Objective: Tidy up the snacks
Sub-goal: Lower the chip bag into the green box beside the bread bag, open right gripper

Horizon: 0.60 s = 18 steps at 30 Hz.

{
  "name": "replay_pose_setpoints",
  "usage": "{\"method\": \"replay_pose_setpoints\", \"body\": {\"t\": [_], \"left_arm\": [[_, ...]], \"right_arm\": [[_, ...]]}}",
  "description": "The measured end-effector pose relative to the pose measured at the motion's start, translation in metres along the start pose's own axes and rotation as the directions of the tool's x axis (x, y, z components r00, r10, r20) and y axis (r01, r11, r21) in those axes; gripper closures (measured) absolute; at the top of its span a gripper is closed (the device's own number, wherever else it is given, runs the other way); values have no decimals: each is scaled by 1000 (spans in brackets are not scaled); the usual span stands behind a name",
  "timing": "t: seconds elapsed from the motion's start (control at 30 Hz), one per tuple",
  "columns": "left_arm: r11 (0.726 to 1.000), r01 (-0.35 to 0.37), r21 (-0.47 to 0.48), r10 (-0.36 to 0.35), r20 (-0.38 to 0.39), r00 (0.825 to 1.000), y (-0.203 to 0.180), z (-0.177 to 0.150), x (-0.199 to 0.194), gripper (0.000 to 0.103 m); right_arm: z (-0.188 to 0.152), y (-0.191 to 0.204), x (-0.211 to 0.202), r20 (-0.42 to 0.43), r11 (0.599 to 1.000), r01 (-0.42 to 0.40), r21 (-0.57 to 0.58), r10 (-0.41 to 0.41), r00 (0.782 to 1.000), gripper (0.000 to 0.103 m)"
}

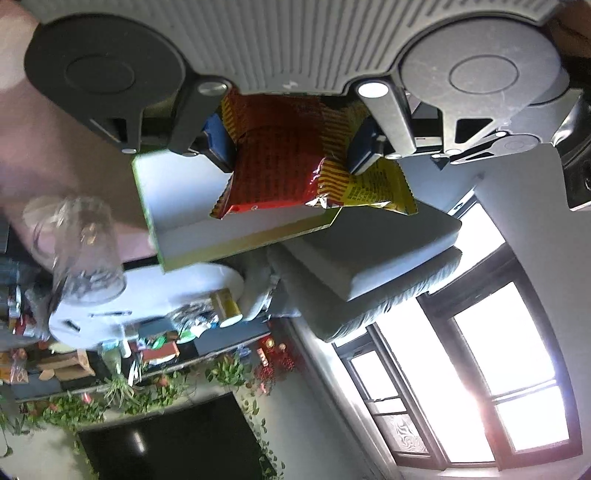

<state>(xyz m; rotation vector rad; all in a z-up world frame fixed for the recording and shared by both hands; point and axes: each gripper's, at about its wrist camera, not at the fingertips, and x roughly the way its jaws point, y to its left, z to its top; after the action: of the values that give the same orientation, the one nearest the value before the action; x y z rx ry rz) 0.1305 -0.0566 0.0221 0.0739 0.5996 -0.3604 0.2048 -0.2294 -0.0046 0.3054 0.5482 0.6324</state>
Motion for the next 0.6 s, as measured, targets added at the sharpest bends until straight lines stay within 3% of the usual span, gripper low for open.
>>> {"method": "replay_pose_setpoints", "body": {"t": [0.27, 0.6], "left_arm": [[999, 29, -45, -30, -24, 999, 6, 19, 33, 20], [997, 34, -75, -40, -78, 996, 13, 17, 63, 20]], "right_arm": [[17, -22, 13, 12, 999, 34, -11, -34, 999, 38], [18, -41, 33, -20, 998, 56, 12, -55, 998, 38]]}}
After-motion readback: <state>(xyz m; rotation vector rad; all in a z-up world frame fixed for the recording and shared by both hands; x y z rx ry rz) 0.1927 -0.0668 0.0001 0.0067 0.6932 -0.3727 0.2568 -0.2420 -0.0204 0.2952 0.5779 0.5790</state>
